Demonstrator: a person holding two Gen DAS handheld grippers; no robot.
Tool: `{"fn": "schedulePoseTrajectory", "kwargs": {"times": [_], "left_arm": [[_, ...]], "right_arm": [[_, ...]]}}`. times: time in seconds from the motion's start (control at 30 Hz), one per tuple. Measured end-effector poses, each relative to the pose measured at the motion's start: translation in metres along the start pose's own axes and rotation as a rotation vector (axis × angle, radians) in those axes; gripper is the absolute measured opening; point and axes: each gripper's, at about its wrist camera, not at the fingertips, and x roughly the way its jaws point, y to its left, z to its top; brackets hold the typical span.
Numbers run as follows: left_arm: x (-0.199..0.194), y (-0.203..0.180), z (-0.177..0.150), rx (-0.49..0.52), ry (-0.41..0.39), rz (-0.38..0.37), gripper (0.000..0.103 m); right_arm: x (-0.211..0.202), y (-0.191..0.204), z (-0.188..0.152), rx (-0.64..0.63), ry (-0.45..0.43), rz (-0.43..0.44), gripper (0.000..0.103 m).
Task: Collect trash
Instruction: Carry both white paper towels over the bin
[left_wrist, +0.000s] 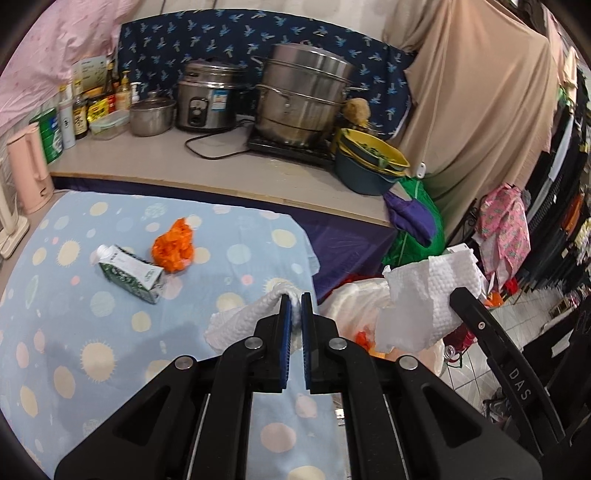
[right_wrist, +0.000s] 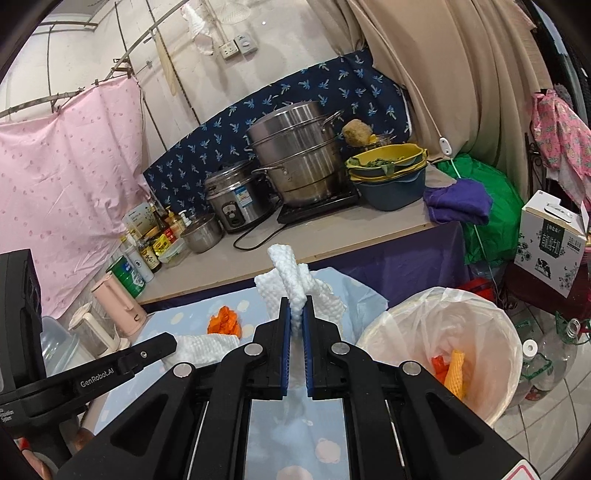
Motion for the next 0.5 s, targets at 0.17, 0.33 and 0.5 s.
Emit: {"fn": "schedulePoseTrajectory", "kwargs": {"times": [0.17, 0.33, 0.5], "left_arm": [[0.009, -0.031, -0.001, 0.047, 0.010, -0.022, 0.005], [0.021, -0.061, -0.003, 0.095, 0.022, -0.038, 0.005], [0.033, -0.085, -0.004, 0.131, 0.036, -0.051, 0.005]], "right_arm": [[-0.009, -0.024, 0.004, 0.032, -0.022, -0.033, 0.006], [-0.015, -0.048, 0.006, 0.062, -0.035, -0.062, 0.006], [-0.016, -0.068, 0.006, 0.088, -0.039, -0.086, 0.006]]}}
